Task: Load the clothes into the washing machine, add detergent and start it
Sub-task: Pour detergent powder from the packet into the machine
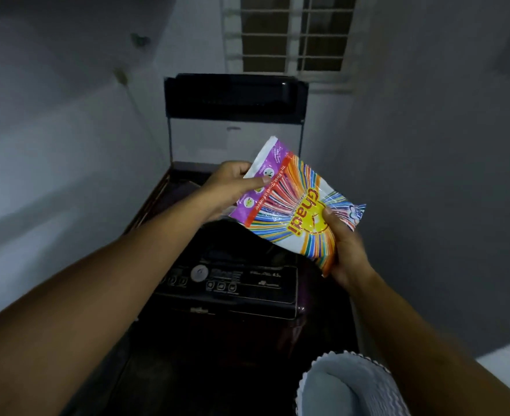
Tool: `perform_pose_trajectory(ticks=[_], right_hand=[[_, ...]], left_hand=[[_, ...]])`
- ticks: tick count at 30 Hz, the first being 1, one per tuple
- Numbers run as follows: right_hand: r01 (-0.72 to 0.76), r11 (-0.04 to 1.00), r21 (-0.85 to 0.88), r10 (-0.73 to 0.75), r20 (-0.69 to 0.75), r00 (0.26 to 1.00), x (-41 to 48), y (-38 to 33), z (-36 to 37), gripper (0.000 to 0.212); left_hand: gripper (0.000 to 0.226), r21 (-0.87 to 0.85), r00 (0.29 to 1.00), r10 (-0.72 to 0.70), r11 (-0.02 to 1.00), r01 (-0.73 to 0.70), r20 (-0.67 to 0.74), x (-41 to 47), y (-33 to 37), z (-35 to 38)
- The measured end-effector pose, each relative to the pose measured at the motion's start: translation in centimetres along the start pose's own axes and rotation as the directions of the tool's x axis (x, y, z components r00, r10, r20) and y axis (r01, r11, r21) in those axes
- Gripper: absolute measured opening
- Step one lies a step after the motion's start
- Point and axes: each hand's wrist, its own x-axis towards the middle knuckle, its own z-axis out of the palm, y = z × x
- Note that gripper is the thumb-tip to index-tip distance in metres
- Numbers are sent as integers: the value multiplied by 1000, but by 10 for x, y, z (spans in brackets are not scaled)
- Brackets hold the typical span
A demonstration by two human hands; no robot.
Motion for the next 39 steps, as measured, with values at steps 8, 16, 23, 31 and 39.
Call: perform_pose_trajectory(ticks=[8,16,23,31,39], right_hand=[[170,984,-48,-176,-346,921,-11,-2,-25,54],[264,960,-96,-269,-589,762,-30,24,-12,42],[286,936,-204,-340,-731,592,-47,51,-16,41],[228,888,-398,-459,-753,471,-59,46,-14,50],[169,849,-500,-519,-731,442,-55,39,1,45]], left_hand=[[32,14,967,-4,1000,0,257,64,-30,35],[32,36,856,-5,999,-16,516,112,-68,45],[35,40,745,-33,999,8,666,127,-101,63],[31,52,690,-42,999,6,722,132,-119,73],[21,32,723,-52,999,41,689,134,-125,66]])
